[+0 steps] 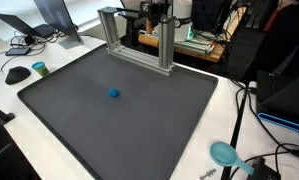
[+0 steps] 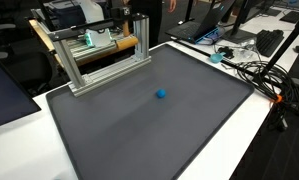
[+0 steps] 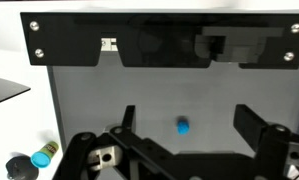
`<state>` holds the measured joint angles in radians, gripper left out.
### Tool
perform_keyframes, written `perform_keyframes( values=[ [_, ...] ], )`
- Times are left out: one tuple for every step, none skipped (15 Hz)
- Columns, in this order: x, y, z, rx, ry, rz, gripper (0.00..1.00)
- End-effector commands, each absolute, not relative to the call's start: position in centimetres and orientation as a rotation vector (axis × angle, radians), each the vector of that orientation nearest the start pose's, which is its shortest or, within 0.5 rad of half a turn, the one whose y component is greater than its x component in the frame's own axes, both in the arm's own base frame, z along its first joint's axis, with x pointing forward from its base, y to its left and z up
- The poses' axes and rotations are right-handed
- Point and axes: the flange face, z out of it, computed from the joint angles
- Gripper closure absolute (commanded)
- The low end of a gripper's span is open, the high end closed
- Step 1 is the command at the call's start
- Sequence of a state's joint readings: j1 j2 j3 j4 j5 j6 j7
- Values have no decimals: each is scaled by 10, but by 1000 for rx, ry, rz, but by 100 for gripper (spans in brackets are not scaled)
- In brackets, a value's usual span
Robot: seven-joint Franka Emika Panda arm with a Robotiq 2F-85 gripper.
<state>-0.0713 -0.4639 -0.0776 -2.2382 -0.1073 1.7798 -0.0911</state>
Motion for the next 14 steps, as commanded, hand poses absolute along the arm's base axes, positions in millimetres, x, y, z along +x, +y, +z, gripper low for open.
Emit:
perform_keyframes(
  values=[
    [376,-31,556,-3194,170,-100,0],
    [371,-18,556,-3191,174,-126,0],
    [367,-4,548,-3195,185,-141,0],
    [365,7,538,-3189,182,-146,0],
    [363,18,528,-3170,145,-172,0],
    [375,4,546,-3208,138,-121,0],
    [372,14,537,-3204,127,-134,0],
    [370,18,531,-3204,121,-137,0],
    [369,19,527,-3204,120,-135,0],
    [369,18,526,-3203,122,-133,0],
    [369,18,526,-3202,123,-134,0],
    [369,18,527,-3202,124,-136,0],
    [372,20,518,-3240,112,-153,0],
    [373,22,512,-3245,100,-165,0]
  ],
)
